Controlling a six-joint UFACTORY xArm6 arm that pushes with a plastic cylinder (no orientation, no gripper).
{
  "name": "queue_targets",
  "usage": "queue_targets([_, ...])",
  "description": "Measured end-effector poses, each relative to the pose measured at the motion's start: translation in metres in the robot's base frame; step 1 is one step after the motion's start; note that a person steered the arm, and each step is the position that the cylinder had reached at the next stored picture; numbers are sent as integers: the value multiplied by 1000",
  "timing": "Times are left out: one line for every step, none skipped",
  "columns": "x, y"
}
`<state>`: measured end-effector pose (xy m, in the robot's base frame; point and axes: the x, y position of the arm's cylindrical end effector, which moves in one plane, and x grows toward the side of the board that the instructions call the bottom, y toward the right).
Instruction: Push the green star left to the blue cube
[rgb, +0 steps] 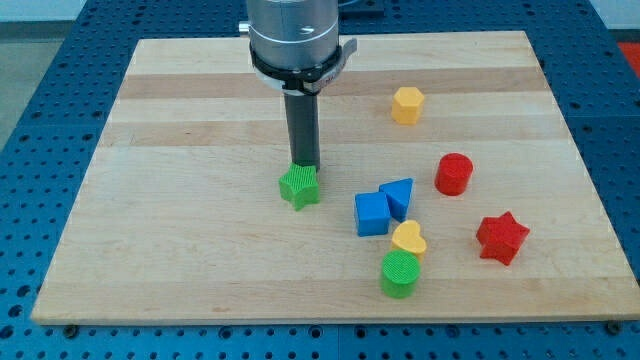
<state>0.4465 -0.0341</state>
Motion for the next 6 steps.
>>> queue_targets([0,20])
queue_targets([0,27])
queue_targets([7,55])
queue_targets([7,56])
queue_targets([17,34])
queue_targets([28,-6])
